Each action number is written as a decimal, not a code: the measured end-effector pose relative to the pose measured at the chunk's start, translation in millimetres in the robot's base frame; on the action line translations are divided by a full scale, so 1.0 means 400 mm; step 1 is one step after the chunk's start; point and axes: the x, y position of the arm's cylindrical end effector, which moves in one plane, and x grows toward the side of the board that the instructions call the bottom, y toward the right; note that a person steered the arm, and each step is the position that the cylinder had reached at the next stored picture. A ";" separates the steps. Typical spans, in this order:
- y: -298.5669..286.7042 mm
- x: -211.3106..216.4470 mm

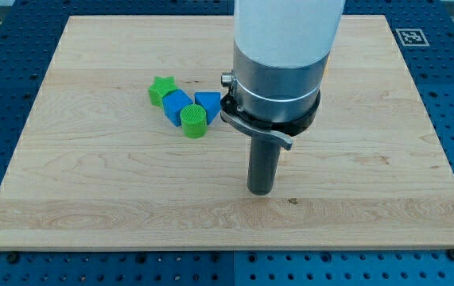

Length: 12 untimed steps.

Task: Push the yellow hexagon to the left of the red star

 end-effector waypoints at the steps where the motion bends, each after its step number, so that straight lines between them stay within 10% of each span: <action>1: 0.000 -0.040; 5: 0.063 -0.244; 12: 0.171 -0.163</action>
